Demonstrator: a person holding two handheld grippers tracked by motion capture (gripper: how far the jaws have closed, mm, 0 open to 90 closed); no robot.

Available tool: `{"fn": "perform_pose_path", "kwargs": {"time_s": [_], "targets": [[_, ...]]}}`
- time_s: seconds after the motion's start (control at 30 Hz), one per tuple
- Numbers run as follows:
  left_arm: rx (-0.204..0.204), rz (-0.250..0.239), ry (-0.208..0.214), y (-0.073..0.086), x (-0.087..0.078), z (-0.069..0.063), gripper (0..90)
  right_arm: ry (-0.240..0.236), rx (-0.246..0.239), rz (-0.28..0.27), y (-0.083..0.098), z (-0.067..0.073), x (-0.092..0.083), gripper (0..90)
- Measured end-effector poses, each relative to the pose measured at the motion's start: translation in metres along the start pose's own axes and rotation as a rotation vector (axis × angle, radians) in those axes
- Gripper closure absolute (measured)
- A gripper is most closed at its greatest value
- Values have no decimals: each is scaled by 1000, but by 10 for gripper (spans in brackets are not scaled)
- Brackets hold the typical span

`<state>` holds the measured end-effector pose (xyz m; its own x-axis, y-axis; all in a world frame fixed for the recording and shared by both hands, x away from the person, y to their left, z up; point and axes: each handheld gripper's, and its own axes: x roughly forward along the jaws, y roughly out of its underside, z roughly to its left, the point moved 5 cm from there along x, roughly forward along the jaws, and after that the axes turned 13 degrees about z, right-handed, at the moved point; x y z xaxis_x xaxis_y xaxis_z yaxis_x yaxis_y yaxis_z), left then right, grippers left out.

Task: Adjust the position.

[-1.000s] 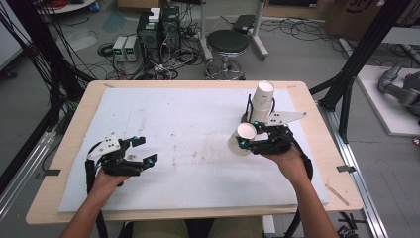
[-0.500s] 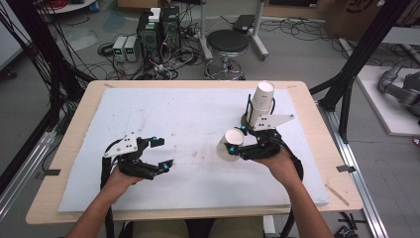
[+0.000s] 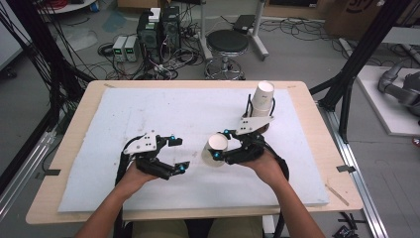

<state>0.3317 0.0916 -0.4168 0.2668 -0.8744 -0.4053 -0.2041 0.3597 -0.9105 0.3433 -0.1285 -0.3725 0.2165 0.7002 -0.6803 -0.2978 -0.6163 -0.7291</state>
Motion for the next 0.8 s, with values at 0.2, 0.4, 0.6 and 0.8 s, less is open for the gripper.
{"fn": "perform_pose_path", "kwargs": {"time_s": [0.2,0.4,0.6,0.8], "targets": [[11,13,22,-3,15,-4,156,-18,-8,8,-2,5,6,366],[20,34,38,-5,30,-7,156,-30,-19,7,-4,8,10,366],[37,44,62,-9,40,-11,156,-46,-28,5,-7,12,13,366],[35,41,72,-8,42,-10,193,-63,-21,-10,-8,13,11,366]]}}
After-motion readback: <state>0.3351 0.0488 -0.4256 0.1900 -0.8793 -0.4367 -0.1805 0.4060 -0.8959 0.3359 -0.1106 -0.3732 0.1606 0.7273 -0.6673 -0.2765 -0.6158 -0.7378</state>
